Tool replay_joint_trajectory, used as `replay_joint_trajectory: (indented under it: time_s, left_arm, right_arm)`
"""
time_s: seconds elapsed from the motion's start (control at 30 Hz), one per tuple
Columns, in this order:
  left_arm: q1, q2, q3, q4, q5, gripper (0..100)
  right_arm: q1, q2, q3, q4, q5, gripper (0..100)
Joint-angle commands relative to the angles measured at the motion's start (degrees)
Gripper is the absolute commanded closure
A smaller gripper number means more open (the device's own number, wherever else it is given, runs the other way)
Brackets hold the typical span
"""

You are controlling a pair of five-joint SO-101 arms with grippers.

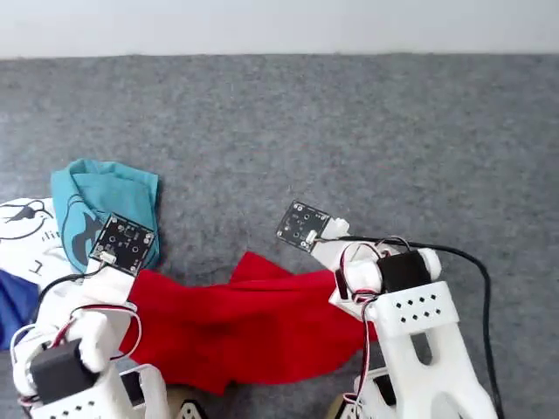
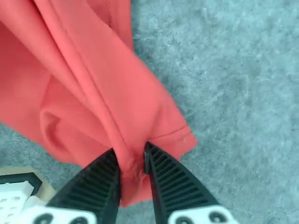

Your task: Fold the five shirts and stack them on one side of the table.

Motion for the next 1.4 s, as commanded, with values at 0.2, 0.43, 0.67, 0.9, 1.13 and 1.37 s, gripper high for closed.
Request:
replay_joint_trajectory:
  time_s: [0.2,0.43,0.67,0.9,1.13,1.37]
  left_arm:
    - [0.2,-0.5,0.0,-0.1,-0.1,98]
    - [0.1,-0.5,0.2,-0.1,-0.1,98]
    - [0.2,-0.5,0.3,-0.2,-0.1,98]
    - [0.2,-0.5,0.3,-0.1,-0.1,98]
    - [0.2,-0.5,1.0,-0.2,-0.1,98]
    - [0.2,-0.5,1.5,-0.5,-0.1,98]
  right_arm:
    - [0.8,-0.3,0.1,1.0,-0.5,92.8]
    - [0.7,-0.2,-1.8,8.5,-2.3,86.9]
    - [0.8,4.3,-10.7,13.8,-2.2,86.8]
    - [1.0,19.5,-20.4,17.8,-2.2,83.8]
    - [4.5,28.1,-31.6,22.0,-0.5,77.8]
    - [6.8,32.3,-31.8,18.2,2.2,77.8]
